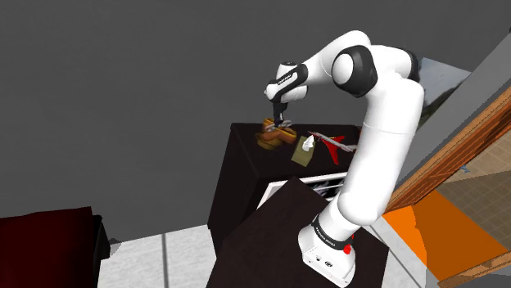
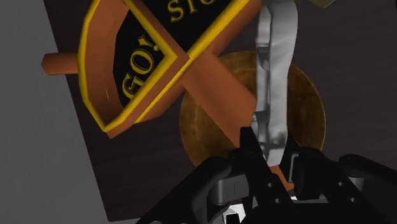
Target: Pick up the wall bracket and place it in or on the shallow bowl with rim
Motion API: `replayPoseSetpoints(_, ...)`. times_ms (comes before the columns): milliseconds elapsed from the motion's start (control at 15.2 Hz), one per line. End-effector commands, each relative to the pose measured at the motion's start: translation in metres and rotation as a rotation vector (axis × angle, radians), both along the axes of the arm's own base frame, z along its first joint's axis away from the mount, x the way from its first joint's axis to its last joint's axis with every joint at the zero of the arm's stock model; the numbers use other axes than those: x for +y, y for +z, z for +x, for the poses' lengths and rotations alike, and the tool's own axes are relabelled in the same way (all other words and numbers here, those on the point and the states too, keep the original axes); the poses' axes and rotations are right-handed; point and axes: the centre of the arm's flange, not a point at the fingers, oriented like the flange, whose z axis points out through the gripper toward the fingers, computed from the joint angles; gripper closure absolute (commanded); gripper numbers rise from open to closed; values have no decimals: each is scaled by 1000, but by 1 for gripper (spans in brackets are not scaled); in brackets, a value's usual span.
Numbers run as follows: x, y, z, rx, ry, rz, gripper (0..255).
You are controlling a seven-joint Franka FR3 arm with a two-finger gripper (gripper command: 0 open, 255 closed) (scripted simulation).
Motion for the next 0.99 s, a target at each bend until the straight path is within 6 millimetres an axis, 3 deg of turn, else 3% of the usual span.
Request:
replayPoseSetpoints(0,2,-14,-2,5,0,2,255)
replayPoseSetpoints(462,2,-52,-2,5,0,2,255)
replayPoseSetpoints(924,2,-52,-2,5,0,2,255)
